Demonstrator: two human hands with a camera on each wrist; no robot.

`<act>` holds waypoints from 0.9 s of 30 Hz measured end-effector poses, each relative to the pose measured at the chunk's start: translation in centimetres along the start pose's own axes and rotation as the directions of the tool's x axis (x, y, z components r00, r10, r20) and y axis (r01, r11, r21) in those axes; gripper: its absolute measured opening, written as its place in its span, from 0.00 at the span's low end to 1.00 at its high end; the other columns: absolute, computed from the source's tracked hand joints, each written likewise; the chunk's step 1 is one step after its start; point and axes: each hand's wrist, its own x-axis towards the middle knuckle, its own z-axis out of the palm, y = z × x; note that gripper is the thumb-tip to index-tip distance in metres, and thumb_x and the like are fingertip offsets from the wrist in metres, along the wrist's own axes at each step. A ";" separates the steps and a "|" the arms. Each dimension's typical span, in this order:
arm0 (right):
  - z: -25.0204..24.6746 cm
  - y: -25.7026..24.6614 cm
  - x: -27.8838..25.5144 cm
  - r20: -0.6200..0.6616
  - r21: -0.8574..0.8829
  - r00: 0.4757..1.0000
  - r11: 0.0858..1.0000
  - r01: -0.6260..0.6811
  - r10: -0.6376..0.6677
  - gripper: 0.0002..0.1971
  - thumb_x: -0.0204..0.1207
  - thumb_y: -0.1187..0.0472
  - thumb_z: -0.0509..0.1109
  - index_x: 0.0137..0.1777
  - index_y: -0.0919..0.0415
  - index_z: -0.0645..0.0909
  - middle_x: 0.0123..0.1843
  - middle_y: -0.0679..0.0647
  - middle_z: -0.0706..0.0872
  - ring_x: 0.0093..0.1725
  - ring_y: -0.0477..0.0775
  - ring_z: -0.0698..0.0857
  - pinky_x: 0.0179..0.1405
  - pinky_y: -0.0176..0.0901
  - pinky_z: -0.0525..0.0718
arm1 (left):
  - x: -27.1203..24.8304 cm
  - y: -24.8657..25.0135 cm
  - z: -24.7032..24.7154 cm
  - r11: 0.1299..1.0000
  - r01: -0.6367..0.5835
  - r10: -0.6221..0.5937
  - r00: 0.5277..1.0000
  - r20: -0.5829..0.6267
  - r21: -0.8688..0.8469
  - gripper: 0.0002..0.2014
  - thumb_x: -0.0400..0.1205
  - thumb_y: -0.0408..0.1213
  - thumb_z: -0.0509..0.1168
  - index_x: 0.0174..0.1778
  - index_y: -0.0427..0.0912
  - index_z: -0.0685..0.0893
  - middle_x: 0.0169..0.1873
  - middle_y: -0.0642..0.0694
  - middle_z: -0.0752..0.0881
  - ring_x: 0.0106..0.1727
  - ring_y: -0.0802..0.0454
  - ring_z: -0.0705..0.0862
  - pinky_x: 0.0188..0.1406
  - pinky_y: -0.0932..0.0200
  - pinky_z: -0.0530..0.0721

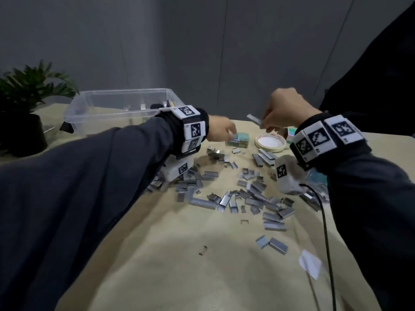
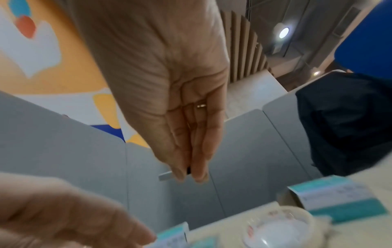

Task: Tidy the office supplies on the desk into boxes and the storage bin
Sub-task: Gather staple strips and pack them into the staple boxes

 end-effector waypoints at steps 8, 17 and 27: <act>1.3 1.9 0.6 0.076 -0.021 0.994 0.997 -0.078 0.079 0.03 0.70 0.68 0.79 0.37 0.66 0.88 0.25 0.51 0.89 0.28 0.48 0.90 0.43 0.50 0.92 | 2.2 2.8 2.1 0.970 -0.043 -0.005 0.981 0.195 0.238 0.25 0.89 0.32 0.50 0.84 0.45 0.60 0.83 0.45 0.63 0.81 0.47 0.64 0.74 0.59 0.60; 1.8 2.0 0.6 0.129 -0.022 0.990 0.999 -0.048 0.051 0.03 0.69 0.68 0.79 0.38 0.67 0.88 0.28 0.53 0.90 0.31 0.50 0.91 0.44 0.50 0.92 | 2.1 3.7 3.1 0.913 -0.098 -0.046 0.940 0.337 0.397 0.15 0.87 0.28 0.51 0.66 0.34 0.75 0.68 0.37 0.77 0.56 0.44 0.76 0.50 0.57 0.72; 4.4 0.4 0.7 0.332 -0.030 0.942 0.999 -0.037 0.044 0.08 0.69 0.66 0.81 0.46 0.69 0.90 0.38 0.57 0.93 0.43 0.55 0.93 0.52 0.54 0.91 | -2.4 1.7 4.1 0.969 -0.172 0.054 0.848 0.526 0.178 0.28 0.87 0.29 0.53 0.84 0.48 0.59 0.78 0.49 0.66 0.79 0.45 0.66 0.71 0.64 0.74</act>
